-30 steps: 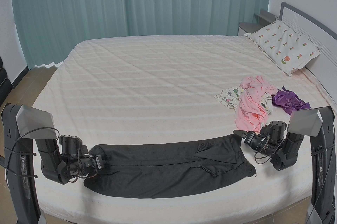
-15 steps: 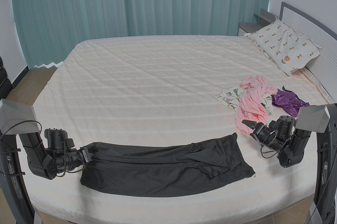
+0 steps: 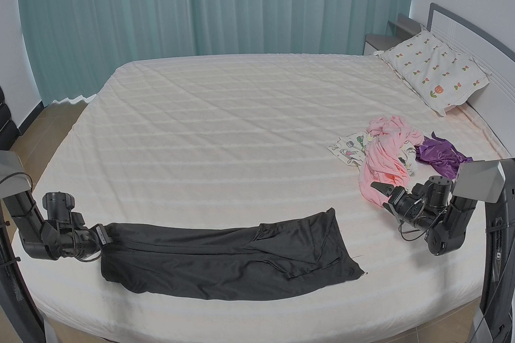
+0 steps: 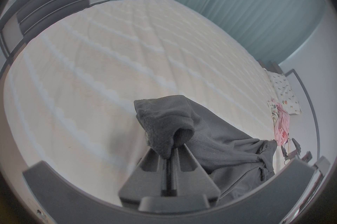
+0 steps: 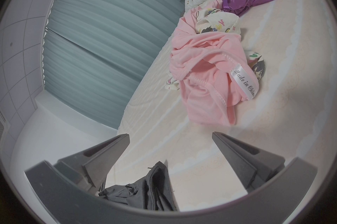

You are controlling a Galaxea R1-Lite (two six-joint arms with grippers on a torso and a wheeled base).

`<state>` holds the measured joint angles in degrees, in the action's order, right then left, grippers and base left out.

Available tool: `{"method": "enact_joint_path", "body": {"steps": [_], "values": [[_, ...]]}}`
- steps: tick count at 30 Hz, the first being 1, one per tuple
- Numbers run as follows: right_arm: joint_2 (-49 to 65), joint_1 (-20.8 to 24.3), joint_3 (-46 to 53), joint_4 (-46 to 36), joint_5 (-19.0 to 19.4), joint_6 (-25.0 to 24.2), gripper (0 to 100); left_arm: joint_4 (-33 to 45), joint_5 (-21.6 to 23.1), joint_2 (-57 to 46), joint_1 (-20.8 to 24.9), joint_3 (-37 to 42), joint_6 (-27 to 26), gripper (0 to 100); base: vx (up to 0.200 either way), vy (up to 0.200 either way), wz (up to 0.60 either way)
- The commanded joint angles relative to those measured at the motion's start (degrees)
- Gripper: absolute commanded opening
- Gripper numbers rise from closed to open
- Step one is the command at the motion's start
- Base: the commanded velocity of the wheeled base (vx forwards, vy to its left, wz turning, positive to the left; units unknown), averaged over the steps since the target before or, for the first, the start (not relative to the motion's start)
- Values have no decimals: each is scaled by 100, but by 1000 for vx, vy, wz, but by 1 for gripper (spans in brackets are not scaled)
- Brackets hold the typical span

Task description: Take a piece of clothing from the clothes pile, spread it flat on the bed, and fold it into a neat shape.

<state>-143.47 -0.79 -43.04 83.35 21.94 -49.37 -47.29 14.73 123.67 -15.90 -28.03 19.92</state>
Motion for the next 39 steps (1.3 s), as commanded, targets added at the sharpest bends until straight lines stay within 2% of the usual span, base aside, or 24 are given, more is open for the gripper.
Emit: {"method": "enact_joint_path", "body": {"steps": [1, 5, 8, 9, 10, 11, 17, 22, 26, 31, 39], "values": [[-5, -9, -11, -3, 38, -20, 100, 440, 39, -546, -318, -265, 21, 0, 0, 0, 0], [-5, -17, -20, -3, 47, -20, 100, 598, -49, -775, 69, -203, 135, 0, 0, -150, 0], [-5, -17, -11, -3, 47, -20, 100, 721, -216, -906, 412, -168, 451, 0, 0, -200, 0], [-5, -9, -11, -11, 56, -20, 100, 870, -400, -994, 746, -194, 733, 0, 0, -200, 0], [-5, -9, -11, -11, 56, -20, 100, 870, -400, -994, 746, -194, 733, 0, 0, -200, 0], [-5, -9, -11, -3, 91, -20, 100, 1072, -611, -1073, 1124, -221, 1014, 0, 0, -200, 0], [-5, -17, -11, 6, 117, -20, 100, 1327, -998, -1188, 1932, -194, 1365, 0, 0, -200, 0], [3, -17, -20, 6, 126, -20, 100, 1336, -1394, -1126, 2389, -256, 1612, 0, 0, -200, 0], [-5, -17, -20, 6, 126, -20, 100, 1345, -1446, -1126, 2627, -309, 1612, 0, 0, -200, 0], [-5, -9, -20, 6, 126, -20, 100, 1705, -1763, -959, 3031, -678, 1673, 0, 0, -200, 0], [-14, -9, -37, -3, 126, -20, 100, 2277, -1807, -704, 3602, -1319, 2033, 0, 0, -200, 0]]}}
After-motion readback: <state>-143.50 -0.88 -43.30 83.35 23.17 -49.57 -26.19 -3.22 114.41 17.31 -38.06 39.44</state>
